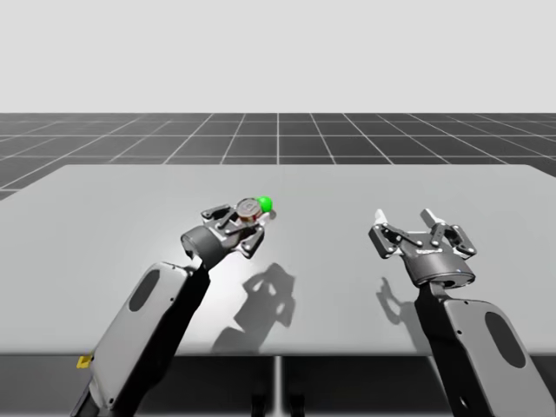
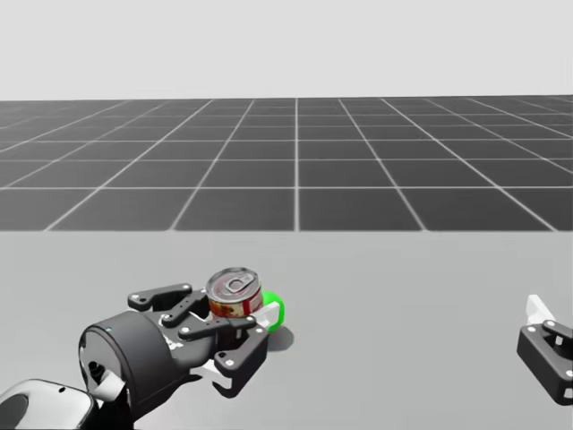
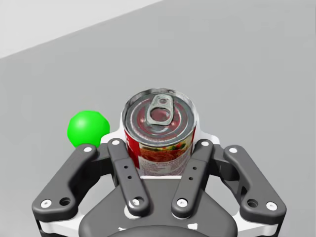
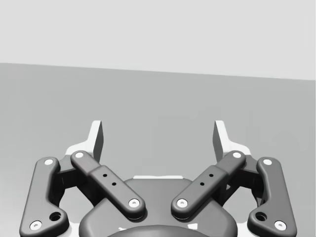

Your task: Watch the red light. When it turns green, pick up the object.

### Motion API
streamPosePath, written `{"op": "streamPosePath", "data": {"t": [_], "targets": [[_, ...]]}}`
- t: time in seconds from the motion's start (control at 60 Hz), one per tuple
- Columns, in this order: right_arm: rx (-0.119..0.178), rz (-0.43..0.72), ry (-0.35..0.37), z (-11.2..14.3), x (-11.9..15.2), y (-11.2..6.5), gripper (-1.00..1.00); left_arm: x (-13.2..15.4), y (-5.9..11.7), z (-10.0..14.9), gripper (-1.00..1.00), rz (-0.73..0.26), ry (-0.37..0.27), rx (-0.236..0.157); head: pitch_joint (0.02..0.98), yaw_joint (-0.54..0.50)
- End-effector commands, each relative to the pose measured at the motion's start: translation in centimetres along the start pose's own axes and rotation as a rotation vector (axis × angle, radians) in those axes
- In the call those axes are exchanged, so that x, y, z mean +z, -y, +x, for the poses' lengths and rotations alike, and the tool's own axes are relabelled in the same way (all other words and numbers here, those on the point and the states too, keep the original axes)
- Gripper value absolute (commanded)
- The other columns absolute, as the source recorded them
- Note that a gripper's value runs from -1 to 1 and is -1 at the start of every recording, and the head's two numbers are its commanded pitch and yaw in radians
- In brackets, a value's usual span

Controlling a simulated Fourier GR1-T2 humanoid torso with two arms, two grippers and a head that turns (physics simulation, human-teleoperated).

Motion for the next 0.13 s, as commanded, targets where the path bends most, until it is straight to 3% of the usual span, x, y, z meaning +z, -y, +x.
{"op": "streamPosePath", "data": {"t": [0.017,0.133], "targets": [[0.003,0.001,-0.001,0.0,0.0,-0.1,-1.0,-0.2,1.0,5.2,1.0,-0.105,0.102,-0.059,0.414,0.03],[0.007,0.004,0.0,-0.1,0.0,-0.2,-1.0,0.5,1.8,8.0,1.0,-0.087,0.137,-0.071,0.413,0.03]]}}
